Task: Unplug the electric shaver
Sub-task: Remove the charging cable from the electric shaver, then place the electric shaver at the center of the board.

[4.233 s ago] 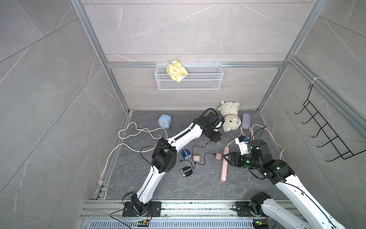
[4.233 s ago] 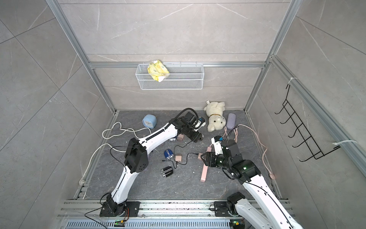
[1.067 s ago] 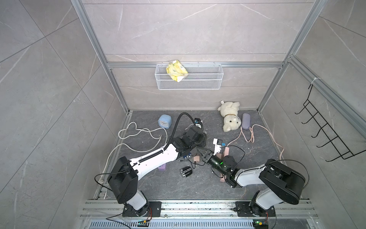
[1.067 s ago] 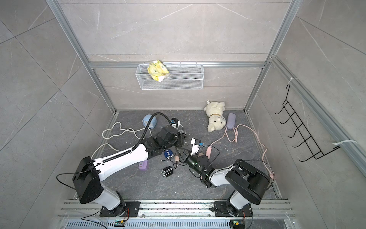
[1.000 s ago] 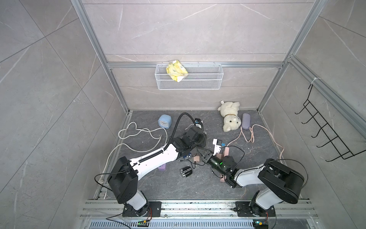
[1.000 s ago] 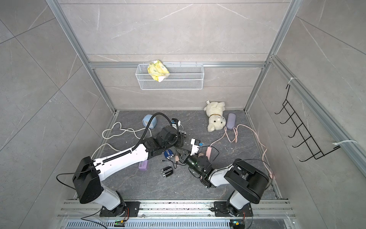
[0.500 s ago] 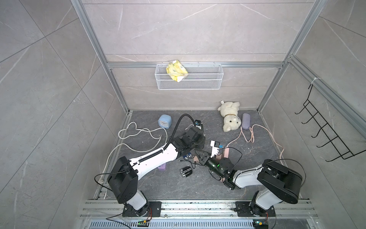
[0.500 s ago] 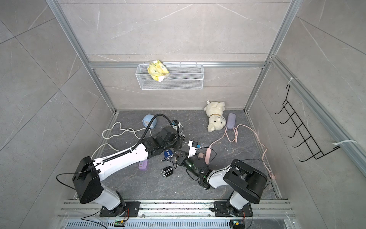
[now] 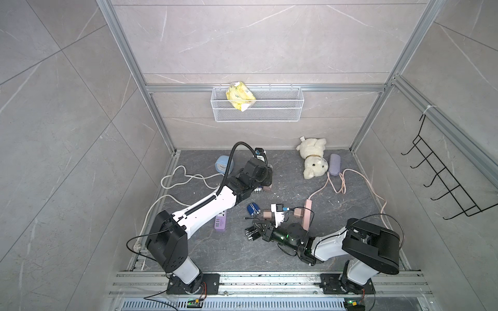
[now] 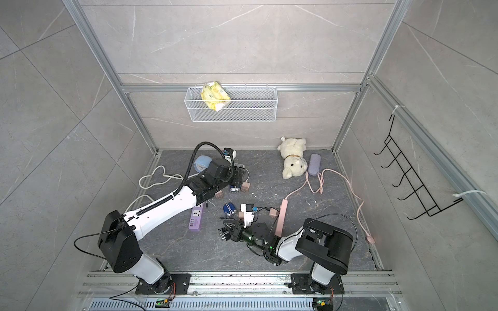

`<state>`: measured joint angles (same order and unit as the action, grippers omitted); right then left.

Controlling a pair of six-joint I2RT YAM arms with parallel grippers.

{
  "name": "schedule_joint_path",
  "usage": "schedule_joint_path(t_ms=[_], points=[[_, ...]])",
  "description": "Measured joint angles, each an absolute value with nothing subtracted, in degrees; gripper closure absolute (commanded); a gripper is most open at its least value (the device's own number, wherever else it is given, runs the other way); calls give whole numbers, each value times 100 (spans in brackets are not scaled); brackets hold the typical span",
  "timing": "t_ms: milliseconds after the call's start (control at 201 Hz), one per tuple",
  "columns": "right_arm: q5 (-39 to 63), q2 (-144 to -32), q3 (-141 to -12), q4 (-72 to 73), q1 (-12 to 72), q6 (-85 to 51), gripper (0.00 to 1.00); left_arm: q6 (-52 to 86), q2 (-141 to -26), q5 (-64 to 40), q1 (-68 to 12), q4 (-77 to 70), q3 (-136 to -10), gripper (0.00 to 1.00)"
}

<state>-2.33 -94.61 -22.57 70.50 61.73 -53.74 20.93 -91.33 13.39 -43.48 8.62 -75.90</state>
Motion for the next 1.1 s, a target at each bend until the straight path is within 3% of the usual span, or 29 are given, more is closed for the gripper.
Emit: schedule_joint_path(t_ms=[159,294,428,697,1100], points=[[-436,-8344,-2331,5256,6095,-5162,100,2047,-9133,1304,-4351,978,-7592,100],[-982,-7406,-3682,2141,6027,-4595,100,2025,-9087,1282,-4351,1308,-7570,100],[-1516,-6751,-4453,464,5953,-4051,100,2034,-8862,1269,-4351,1619,-7308,100],[-1876,-6351,-4807,-1326,5286,-3439,100,2171,-8326,1190,-4351,2180,-6716,100],[-1822,-6333,-5262,-2434,4449,-2853,100,2967,-7933,1057,-4399,2504,-5365,100]])
